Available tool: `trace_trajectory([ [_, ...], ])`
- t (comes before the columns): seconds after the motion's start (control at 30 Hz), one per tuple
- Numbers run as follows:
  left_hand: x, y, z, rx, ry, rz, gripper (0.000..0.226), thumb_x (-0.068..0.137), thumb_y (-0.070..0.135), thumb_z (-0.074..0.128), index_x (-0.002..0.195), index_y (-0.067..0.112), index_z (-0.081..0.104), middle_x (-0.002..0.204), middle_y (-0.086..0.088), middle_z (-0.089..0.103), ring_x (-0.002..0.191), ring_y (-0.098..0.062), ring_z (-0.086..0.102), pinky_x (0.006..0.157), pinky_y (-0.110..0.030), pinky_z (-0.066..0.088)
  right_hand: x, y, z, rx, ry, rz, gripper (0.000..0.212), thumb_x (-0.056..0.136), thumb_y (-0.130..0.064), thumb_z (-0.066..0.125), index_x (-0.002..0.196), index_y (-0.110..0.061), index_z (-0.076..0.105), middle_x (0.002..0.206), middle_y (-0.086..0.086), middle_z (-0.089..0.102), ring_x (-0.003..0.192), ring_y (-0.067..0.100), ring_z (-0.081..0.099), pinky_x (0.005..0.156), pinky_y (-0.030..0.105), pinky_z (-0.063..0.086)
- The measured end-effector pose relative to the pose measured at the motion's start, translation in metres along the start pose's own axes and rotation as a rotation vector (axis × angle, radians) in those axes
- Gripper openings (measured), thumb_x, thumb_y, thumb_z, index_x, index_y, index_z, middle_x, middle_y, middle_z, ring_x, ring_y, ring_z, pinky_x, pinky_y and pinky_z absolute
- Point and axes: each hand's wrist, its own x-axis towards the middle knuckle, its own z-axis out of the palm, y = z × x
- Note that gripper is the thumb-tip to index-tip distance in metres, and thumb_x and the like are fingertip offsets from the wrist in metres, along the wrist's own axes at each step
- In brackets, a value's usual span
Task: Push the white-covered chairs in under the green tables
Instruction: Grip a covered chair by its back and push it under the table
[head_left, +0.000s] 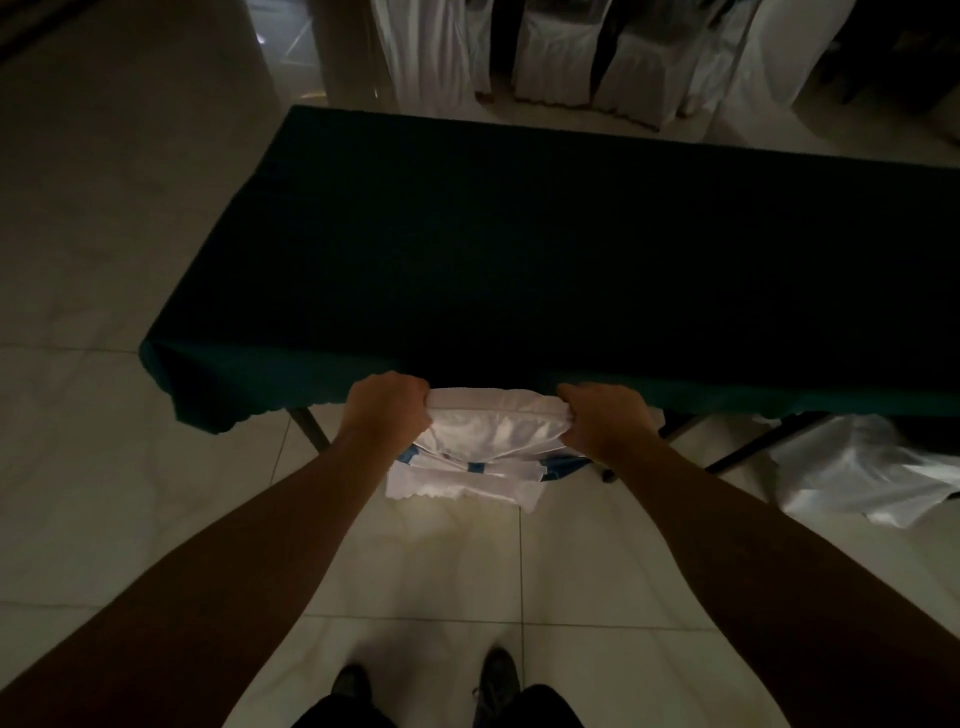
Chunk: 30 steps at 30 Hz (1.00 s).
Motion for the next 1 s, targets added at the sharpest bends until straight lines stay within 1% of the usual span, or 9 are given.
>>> trace_trajectory([
  [0.3,0.003,0.007,0.003,-0.034,-0.022,-0.011,0.027,0.078,0.049,0.07,0.092,0.026,0.066,0.054,0.012,0.039,0.048,-0.008,0.042,0.052,-0.025,0.034,-0.001,0.008,0.001,0.023,0.012,0.01,0.034,0.084,-0.047,0.068,0.11,-0.032,0.052,0.085,-0.007,0.049,0.073,0.014,0.047,0.065,0.031,0.039],
  [0.37,0.002,0.009,0.004,-0.05,-0.013,-0.015,0.026,0.077,0.048,0.07,0.091,0.026,0.066,0.054,0.012,0.04,0.05,-0.01,0.046,0.053,-0.025,0.036,-0.001,0.01,0.002,0.025,0.015,0.011,0.033,0.084,-0.048,0.068,0.108,-0.033,0.051,0.085,-0.007,0.051,0.072,0.013,0.048,0.064,0.031,0.039],
  [0.53,-0.002,0.011,0.005,-0.073,-0.009,-0.019,0.034,0.076,0.052,0.072,0.097,0.027,0.063,0.064,0.011,0.046,0.059,-0.012,0.048,0.056,-0.027,0.038,0.0,0.012,0.007,0.084,-0.004,0.022,0.039,0.082,-0.044,0.072,0.109,-0.032,0.048,0.095,-0.003,0.06,0.075,0.014,0.051,0.066,0.031,0.043],
  [0.63,-0.004,0.009,0.004,-0.125,-0.03,-0.011,0.044,0.073,0.054,0.074,0.104,0.026,0.059,0.075,0.008,0.053,0.069,-0.014,0.053,0.06,-0.03,0.043,0.002,0.013,0.005,0.174,-0.056,0.026,0.049,0.077,-0.046,0.077,0.114,-0.032,0.047,0.104,-0.002,0.06,0.083,0.016,0.054,0.074,0.033,0.047],
  [0.7,-0.007,0.008,0.003,-0.19,-0.029,-0.002,0.054,0.067,0.056,0.077,0.108,0.028,0.056,0.086,0.006,0.061,0.078,-0.017,0.059,0.066,-0.032,0.046,0.001,0.01,0.0,0.272,-0.086,0.022,0.063,0.07,-0.055,0.079,0.118,-0.033,0.046,0.108,-0.003,0.057,0.091,0.018,0.055,0.081,0.038,0.048],
  [0.8,-0.012,0.005,0.003,-0.217,0.006,0.044,0.084,0.056,0.067,0.077,0.124,0.028,0.048,0.111,0.001,0.062,0.099,-0.022,0.058,0.079,-0.038,0.048,-0.001,-0.004,-0.01,0.366,-0.055,-0.014,0.086,0.061,-0.078,0.067,0.13,-0.038,0.035,0.124,-0.002,0.053,0.108,0.022,0.054,0.089,0.043,0.048],
  [0.9,-0.015,0.001,0.003,-0.151,0.019,-0.011,0.128,0.041,0.091,0.06,0.145,0.028,0.019,0.147,-0.007,0.038,0.133,-0.031,0.035,0.102,-0.054,0.038,0.001,-0.024,-0.025,0.368,0.038,-0.065,0.107,0.053,-0.093,0.048,0.143,-0.043,0.018,0.151,0.0,0.035,0.133,0.027,0.039,0.1,0.05,0.04],
  [0.93,-0.015,0.0,0.001,-0.151,0.033,-0.043,0.136,0.037,0.097,0.053,0.147,0.029,0.01,0.153,-0.007,0.029,0.138,-0.033,0.026,0.104,-0.057,0.033,0.002,-0.03,-0.03,0.368,0.07,-0.072,0.11,0.052,-0.095,0.044,0.146,-0.045,0.013,0.157,0.0,0.026,0.139,0.029,0.031,0.104,0.052,0.035],
  [1.0,-0.019,-0.006,-0.005,-0.162,0.078,-0.1,0.142,0.031,0.103,0.042,0.148,0.034,0.003,0.157,-0.007,0.021,0.142,-0.034,0.019,0.104,-0.06,0.03,0.008,-0.044,-0.042,0.35,0.122,-0.088,0.114,0.052,-0.097,0.039,0.148,-0.046,0.005,0.162,0.001,0.014,0.144,0.031,0.018,0.109,0.055,0.027],
])
